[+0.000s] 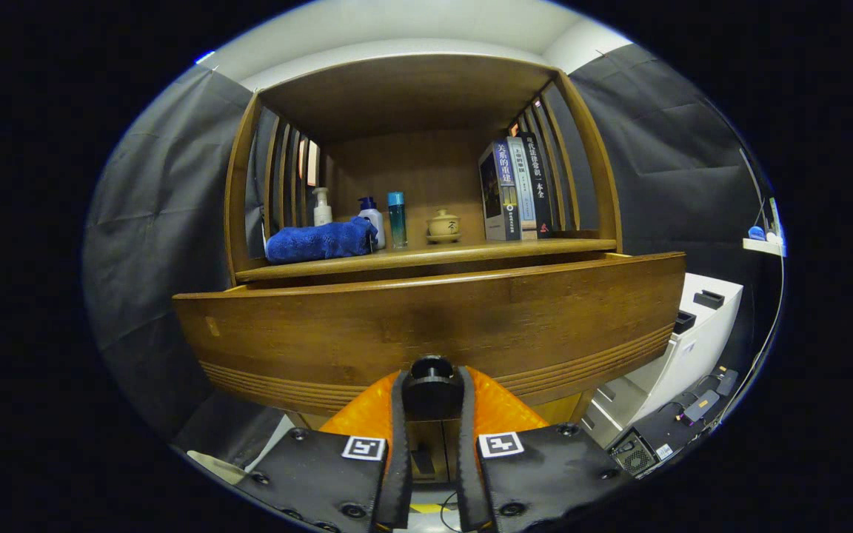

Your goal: Pull open the drawer, take out the items inside it, and place them on the countertop above the cabinet.

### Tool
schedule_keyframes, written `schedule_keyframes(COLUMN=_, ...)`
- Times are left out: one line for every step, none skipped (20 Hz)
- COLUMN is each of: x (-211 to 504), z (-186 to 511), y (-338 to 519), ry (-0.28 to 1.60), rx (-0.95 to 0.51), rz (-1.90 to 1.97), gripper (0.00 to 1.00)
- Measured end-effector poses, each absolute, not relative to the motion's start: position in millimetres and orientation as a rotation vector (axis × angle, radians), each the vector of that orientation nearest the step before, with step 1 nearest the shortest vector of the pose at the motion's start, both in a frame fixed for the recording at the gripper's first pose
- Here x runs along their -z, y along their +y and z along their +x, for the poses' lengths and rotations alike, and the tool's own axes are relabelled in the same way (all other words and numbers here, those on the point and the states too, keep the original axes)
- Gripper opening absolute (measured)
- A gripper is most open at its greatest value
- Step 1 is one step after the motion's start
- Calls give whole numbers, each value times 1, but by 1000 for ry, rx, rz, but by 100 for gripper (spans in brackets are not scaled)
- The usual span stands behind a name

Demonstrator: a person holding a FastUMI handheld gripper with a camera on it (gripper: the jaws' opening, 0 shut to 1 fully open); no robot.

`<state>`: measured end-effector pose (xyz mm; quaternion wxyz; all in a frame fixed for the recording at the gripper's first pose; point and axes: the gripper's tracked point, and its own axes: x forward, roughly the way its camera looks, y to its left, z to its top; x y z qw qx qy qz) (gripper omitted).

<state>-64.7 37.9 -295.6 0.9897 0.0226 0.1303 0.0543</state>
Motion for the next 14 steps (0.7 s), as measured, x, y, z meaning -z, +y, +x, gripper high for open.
schedule_keyframes(x=295, z=-67, y=38, ry=262, rx=-107, rz=45, gripper=33)
schedule_keyframes(x=294, z=-71, y=38, ry=263, rx=-108, rz=41, gripper=33)
schedule_keyframes(x=294, z=-75, y=38, ry=264, rx=-108, rz=38, gripper=33)
schedule_keyframes(x=294, z=-79, y=36, ry=264, rx=-109, rz=39, gripper=33)
schedule_keyframes(x=295, z=-82, y=36, ry=266, rx=-111, rz=48, gripper=33)
schedule_keyframes(x=294, z=-87, y=36, ry=267, rx=-113, rz=59, gripper=33)
schedule_keyframes(x=294, z=-90, y=36, ry=267, rx=-113, rz=65, gripper=33)
schedule_keyframes(x=294, z=-93, y=35, ry=270, rx=-110, rz=66, gripper=33)
schedule_keyframes(x=294, z=-96, y=35, ry=268, rx=-104, rz=65, gripper=33)
schedule_keyframes(x=294, z=-100, y=34, ry=267, rx=-98, rz=64, gripper=33)
schedule_keyframes(x=294, z=-103, y=34, ry=264, rx=-94, rz=65, gripper=33)
schedule_keyframes(x=293, z=-106, y=34, ry=264, rx=-93, rz=65, gripper=33)
schedule_keyframes(x=294, z=-109, y=34, ry=266, rx=-94, rz=67, gripper=33)
schedule_keyframes(x=294, z=-114, y=33, ry=266, rx=-97, rz=64, gripper=33)
